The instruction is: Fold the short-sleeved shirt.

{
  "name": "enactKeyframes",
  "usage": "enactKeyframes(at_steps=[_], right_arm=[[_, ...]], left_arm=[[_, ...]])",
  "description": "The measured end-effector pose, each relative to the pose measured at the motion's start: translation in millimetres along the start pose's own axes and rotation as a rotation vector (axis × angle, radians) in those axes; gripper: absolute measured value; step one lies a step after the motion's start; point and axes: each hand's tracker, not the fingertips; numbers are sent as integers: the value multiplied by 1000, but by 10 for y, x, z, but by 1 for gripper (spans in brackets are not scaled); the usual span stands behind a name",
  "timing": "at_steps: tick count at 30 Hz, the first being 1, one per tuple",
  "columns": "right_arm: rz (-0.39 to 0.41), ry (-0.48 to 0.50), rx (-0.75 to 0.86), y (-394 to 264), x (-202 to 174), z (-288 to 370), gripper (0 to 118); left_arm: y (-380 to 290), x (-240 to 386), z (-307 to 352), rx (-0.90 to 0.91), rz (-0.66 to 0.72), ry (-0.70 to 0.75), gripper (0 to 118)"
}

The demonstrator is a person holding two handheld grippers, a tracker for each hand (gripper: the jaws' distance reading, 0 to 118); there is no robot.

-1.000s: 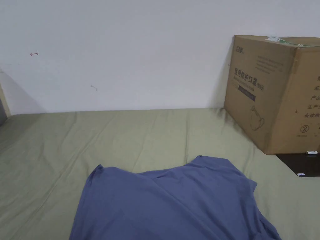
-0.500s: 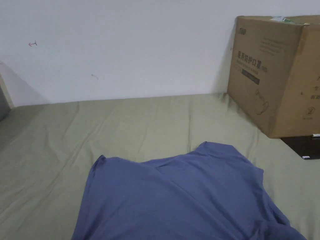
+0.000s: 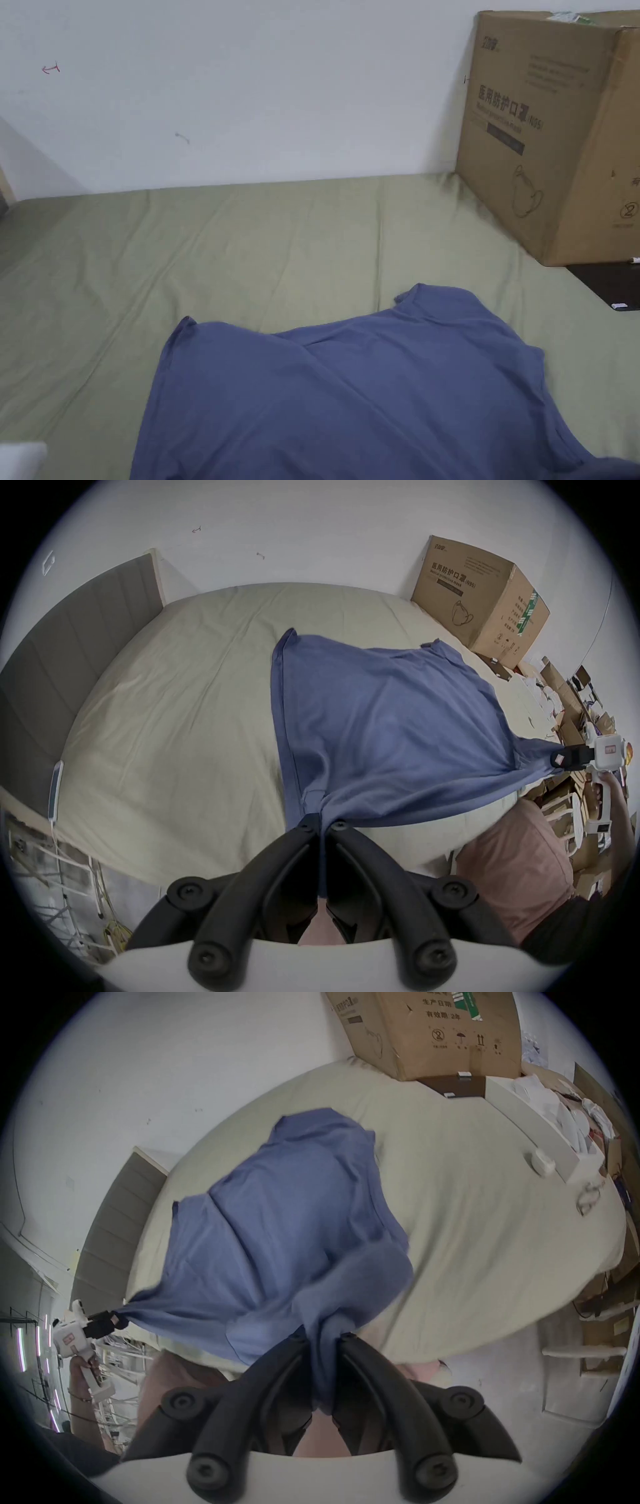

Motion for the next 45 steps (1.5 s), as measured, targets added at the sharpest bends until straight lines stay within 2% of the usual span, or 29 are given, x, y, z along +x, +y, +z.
enactKeyframes(at_steps=[4, 7, 8, 10, 12, 13, 14, 15, 16, 17, 22, 23, 25, 28, 29, 30, 31, 32, 33, 36, 39, 41, 43, 44, 45], right_arm=[[-87, 38, -4, 689, 1, -315, 8], [-135, 22, -58, 1133, 40, -736, 8], [-171, -3, -65, 1244, 54, -884, 8], [-205, -45, -68, 1401, 65, -1126, 8], [-251, -85, -31, 1485, 142, -1341, 11], [-260, -97, 2, 1480, 144, -1391, 27], [-269, -116, 52, 1462, 137, -1427, 77], [-262, -128, 92, 1435, 156, -1453, 108], [-248, -127, 135, 1400, 142, -1441, 118], [-267, -133, 246, 1354, 136, -1365, 117], [-178, -94, 249, 1126, 97, -1118, 117], [-140, -82, 268, 1044, -185, -887, 117], [-48, -33, 343, 823, -388, -637, 116], [99, 6, 554, 458, -596, -360, 115], [144, 23, 612, 303, -685, -249, 112], [169, 35, 668, 154, -758, -152, 104], [188, 39, 701, 41, -814, -118, 87], [203, 36, 722, -63, -876, -67, 39], [201, 34, 702, -122, -906, -48, 5], [183, 61, 696, -255, -848, -30, 2], [183, 56, 689, -310, -800, -10, 2], [196, 43, 668, -285, -750, -23, 2], [222, 48, 659, -332, -780, -1, 2], [229, 77, 646, -326, -756, -1, 2], [227, 86, 641, -321, -740, 0, 2]], left_arm=[[529, -123, -480, -42, 14, -6, 1], [857, -128, -838, -61, 50, -22, 1], [944, -163, -973, -74, 83, -29, 6], [1038, -269, -1245, -65, 139, 11, 30], [1076, -332, -1404, -64, 154, 35, 67], [1068, -356, -1449, -63, 164, 36, 85], [1050, -330, -1452, -64, 172, 38, 102], [1026, -337, -1454, -59, 180, 34, 109], [998, -338, -1433, -45, 188, 26, 110], [966, -320, -1384, -17, 192, 19, 110], [858, -181, -1049, 112, 154, -7, 110], [822, -126, -929, 156, 138, -15, 110], [710, 0, -669, 262, 114, -22, 109], [402, 250, -232, 490, 70, -27, 106], [264, 346, -91, 577, 54, -8, 93], [159, 354, -23, 631, 40, 23, 73], [56, 425, 66, 660, 21, 45, 45], [-37, 490, 143, 666, -4, 69, 6], [-112, 524, 204, 675, -28, 96, 1], [-206, 564, 232, 581, -45, 86, 0], [-91, 447, 110, 430, -33, 166, 0], [61, 251, -128, 246, -19, 144, 0], [136, 84, -382, 183, 9, 130, 0], [151, -16, -514, 164, 49, 111, 15], [171, -88, -637, 136, 81, 95, 45]])
